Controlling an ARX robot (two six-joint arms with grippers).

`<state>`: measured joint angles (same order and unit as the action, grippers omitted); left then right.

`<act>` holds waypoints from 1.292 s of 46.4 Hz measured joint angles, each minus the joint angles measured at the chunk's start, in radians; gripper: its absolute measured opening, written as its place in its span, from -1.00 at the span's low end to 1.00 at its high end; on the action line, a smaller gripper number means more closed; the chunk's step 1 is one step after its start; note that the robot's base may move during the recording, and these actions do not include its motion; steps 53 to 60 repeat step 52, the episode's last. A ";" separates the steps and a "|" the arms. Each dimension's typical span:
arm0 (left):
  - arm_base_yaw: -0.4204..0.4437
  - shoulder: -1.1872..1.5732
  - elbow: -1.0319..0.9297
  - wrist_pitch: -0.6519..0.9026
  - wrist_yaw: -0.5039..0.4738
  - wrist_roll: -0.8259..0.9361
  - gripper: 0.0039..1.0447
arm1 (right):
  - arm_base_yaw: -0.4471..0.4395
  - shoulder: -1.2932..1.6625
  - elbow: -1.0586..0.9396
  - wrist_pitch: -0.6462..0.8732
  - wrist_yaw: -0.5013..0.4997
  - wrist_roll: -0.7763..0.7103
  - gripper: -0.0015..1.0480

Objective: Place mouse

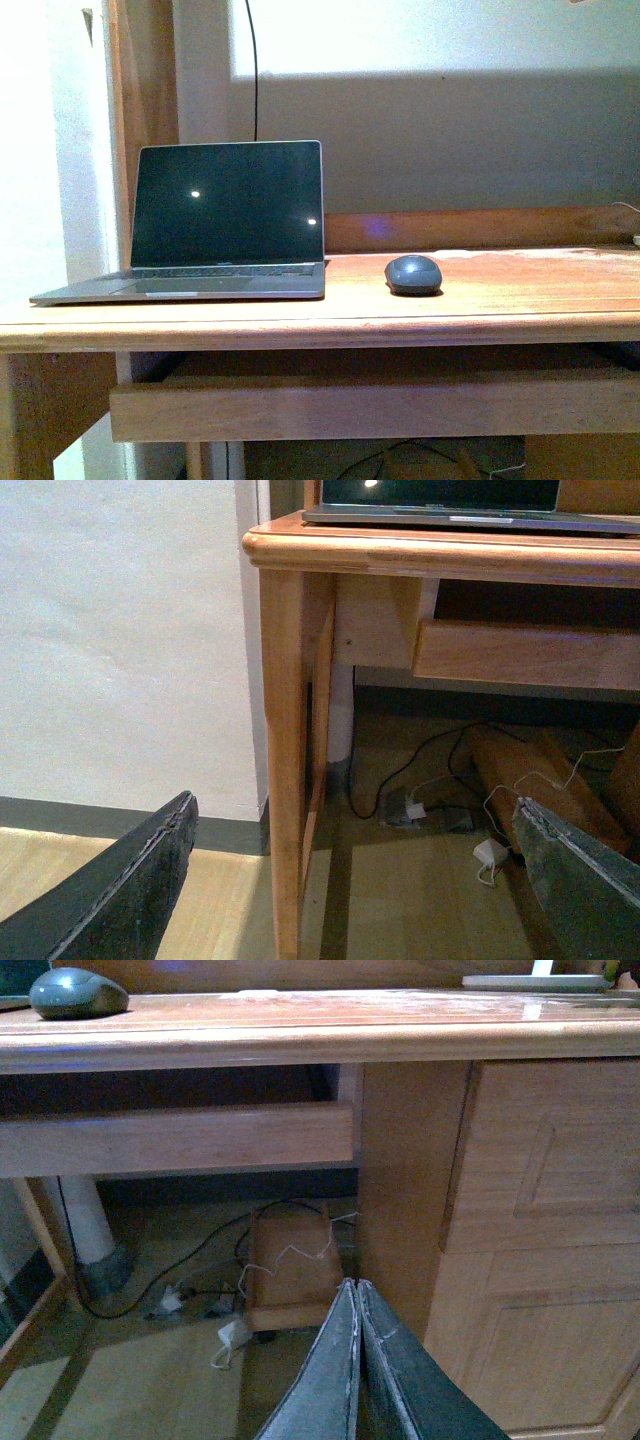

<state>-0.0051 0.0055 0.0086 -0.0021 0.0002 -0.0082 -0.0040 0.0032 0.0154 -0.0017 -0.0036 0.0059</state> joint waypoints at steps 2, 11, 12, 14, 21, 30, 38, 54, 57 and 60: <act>0.000 0.000 0.000 0.000 0.000 0.000 0.86 | 0.000 0.000 0.000 0.000 0.000 0.000 -0.95; 0.000 0.000 0.000 0.000 0.000 0.000 0.86 | 0.000 0.000 0.000 0.000 0.000 -0.001 -0.94; 0.000 0.000 0.000 0.000 0.000 0.000 0.86 | 0.000 0.000 0.000 0.000 0.000 -0.002 -0.88; 0.000 0.000 0.000 0.000 0.000 0.000 0.86 | 0.000 0.000 0.000 0.000 0.000 -0.002 -0.75; 0.000 0.000 0.000 0.000 0.000 0.000 0.86 | 0.000 0.000 0.000 0.000 0.000 -0.002 -0.29; 0.000 0.000 0.000 0.000 0.000 0.000 0.86 | 0.000 0.000 0.000 0.000 0.000 -0.002 0.37; 0.000 0.000 0.000 0.000 0.000 0.000 0.86 | 0.000 0.000 0.000 0.000 0.000 -0.002 0.88; 0.000 0.000 0.000 0.000 0.000 0.000 0.86 | 0.000 0.000 0.000 0.000 0.000 -0.002 0.86; 0.000 0.000 0.000 0.000 0.000 0.000 0.86 | 0.000 0.000 0.000 0.000 0.000 -0.002 0.86; 0.000 0.000 0.000 0.000 0.000 0.000 0.86 | 0.000 0.000 0.000 0.000 0.000 -0.002 0.86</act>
